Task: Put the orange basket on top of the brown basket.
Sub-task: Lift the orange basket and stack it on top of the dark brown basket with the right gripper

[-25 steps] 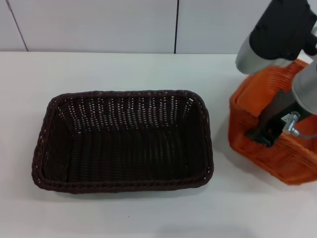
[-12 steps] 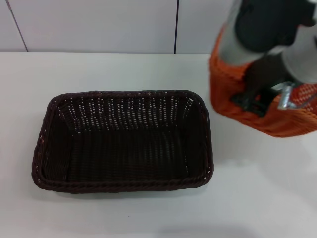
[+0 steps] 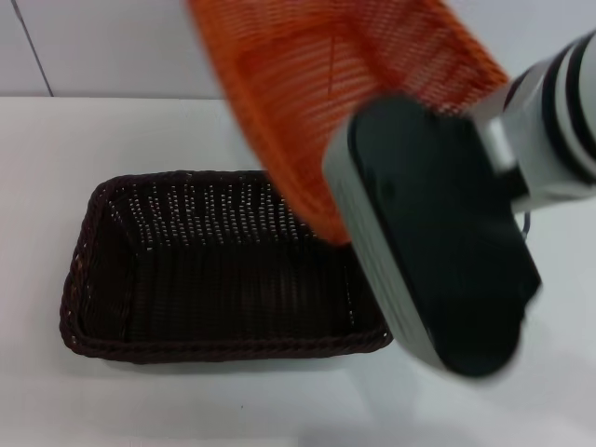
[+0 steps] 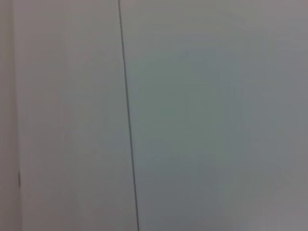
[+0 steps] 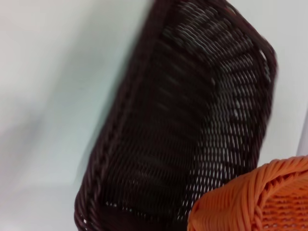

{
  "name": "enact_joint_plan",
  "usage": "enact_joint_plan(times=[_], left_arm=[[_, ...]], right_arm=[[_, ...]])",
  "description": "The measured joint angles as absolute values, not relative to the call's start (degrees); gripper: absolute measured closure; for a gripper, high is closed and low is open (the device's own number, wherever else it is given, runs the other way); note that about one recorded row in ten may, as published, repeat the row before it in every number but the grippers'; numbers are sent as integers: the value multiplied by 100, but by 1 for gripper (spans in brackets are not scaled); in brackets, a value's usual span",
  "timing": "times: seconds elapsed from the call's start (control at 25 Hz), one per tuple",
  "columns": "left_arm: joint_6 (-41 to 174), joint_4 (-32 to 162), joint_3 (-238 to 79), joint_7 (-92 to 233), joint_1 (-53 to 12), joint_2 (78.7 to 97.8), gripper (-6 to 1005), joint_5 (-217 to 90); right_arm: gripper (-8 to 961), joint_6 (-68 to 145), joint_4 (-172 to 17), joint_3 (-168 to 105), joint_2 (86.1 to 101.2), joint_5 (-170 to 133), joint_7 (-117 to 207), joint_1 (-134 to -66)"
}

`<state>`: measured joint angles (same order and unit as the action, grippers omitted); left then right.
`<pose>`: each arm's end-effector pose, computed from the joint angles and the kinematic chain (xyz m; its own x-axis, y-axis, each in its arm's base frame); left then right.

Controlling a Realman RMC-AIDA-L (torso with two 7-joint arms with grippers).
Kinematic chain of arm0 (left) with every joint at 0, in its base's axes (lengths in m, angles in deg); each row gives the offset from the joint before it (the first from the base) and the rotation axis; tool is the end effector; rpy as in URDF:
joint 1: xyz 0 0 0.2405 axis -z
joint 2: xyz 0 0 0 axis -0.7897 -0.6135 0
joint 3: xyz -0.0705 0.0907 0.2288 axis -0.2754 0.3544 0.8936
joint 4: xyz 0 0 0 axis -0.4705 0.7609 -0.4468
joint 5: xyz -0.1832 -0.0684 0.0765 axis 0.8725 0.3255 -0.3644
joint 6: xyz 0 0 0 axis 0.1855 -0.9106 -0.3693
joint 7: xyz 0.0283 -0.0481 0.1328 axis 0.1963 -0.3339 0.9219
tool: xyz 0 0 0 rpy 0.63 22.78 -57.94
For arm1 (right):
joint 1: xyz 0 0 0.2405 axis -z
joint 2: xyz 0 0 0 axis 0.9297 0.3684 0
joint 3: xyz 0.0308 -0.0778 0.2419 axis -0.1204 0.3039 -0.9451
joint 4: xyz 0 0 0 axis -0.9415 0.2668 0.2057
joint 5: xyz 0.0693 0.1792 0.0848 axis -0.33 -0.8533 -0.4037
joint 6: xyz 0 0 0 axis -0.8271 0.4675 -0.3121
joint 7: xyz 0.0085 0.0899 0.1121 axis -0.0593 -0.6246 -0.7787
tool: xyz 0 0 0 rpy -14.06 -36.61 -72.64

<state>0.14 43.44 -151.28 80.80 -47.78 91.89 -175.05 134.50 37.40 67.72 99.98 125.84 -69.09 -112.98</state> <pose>-0.4148 0.2210 0.0578 0.7999 -0.0506 0.5980 0.5458 0.4755 -0.6899 0.0077 0.2756 0.0041 0.5809 0.5401 0.6090 0.7261 -0.6820 -0.0878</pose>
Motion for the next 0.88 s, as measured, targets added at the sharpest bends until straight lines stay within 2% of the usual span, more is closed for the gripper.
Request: enact_joint_plan(times=[0.4, 0.88], left_arm=[[92, 4252, -15082, 8080, -4826, 9207, 247, -17222], [323, 4248, -15112, 8087, -4713, 9201, 247, -17208]], right_arm=[[800, 12875, 3768, 7738, 9998, 12874, -5256, -10607], [801, 12400, 3751, 8301, 10009, 13362, -5061, -10390]])
